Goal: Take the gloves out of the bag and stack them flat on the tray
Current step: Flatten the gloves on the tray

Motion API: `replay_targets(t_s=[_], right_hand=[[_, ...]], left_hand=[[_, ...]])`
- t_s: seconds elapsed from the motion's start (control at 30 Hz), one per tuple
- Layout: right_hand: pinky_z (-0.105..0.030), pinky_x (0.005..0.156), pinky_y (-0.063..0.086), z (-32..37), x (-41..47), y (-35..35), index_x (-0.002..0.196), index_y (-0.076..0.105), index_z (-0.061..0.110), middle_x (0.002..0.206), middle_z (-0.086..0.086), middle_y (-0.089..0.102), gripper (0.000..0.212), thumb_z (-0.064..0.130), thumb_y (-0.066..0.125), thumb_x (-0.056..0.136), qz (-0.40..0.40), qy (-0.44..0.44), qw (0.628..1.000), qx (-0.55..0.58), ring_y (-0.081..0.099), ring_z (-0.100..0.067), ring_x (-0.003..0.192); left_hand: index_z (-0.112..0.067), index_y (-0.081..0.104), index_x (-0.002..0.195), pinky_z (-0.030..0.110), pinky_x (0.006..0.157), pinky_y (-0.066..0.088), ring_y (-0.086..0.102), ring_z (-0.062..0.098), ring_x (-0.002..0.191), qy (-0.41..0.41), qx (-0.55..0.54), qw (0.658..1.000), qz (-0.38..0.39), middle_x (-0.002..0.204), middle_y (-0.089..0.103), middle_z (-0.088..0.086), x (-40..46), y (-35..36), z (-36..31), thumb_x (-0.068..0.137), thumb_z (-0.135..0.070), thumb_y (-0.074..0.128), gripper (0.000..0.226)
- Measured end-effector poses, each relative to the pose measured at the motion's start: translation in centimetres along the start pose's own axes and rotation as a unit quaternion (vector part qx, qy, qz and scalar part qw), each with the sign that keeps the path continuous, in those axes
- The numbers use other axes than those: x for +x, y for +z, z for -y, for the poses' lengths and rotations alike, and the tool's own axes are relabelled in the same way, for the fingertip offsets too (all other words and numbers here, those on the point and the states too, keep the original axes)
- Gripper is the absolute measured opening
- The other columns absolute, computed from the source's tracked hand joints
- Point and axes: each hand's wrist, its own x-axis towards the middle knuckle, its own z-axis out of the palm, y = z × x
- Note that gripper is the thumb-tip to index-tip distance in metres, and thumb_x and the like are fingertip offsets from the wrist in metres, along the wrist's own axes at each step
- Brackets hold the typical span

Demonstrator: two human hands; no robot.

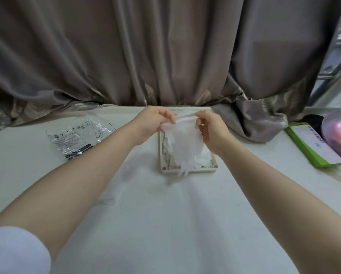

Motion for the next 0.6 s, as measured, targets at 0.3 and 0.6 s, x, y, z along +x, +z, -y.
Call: replay_targets(t_s=[0.3, 0.6], right_hand=[[-0.021, 0.046, 0.035, 1.4, 0.3, -3.8, 0.064, 0.052, 0.016, 0.054, 0.005, 0.053, 0.035, 0.024, 0.045, 0.097, 0.048, 0.041, 0.997, -0.044, 0.048, -0.011, 0.048], [-0.020, 0.047, 0.042, 1.5, 1.9, -6.0, 0.079, 0.058, 0.019, 0.061, 0.010, 0.057, 0.034, 0.027, 0.036, 0.103, 0.096, 0.039, 0.994, -0.024, 0.053, -0.010, 0.051]], left_hand=[[-0.011, 0.055, 0.073, 0.025, 0.067, 0.053, 0.059, 0.015, 0.064, -0.043, -0.017, 0.997, 0.066, 0.068, 0.056, 0.001, 1.4, 1.4, -1.8, 0.086, -0.014, 0.063, 0.015], [-0.014, 0.058, 0.093, 0.018, 0.057, 0.052, 0.061, 0.009, 0.068, -0.054, -0.200, 0.977, -0.060, 0.076, 0.067, -0.003, 3.7, 3.3, -0.7, 0.098, -0.024, 0.048, 0.015]])
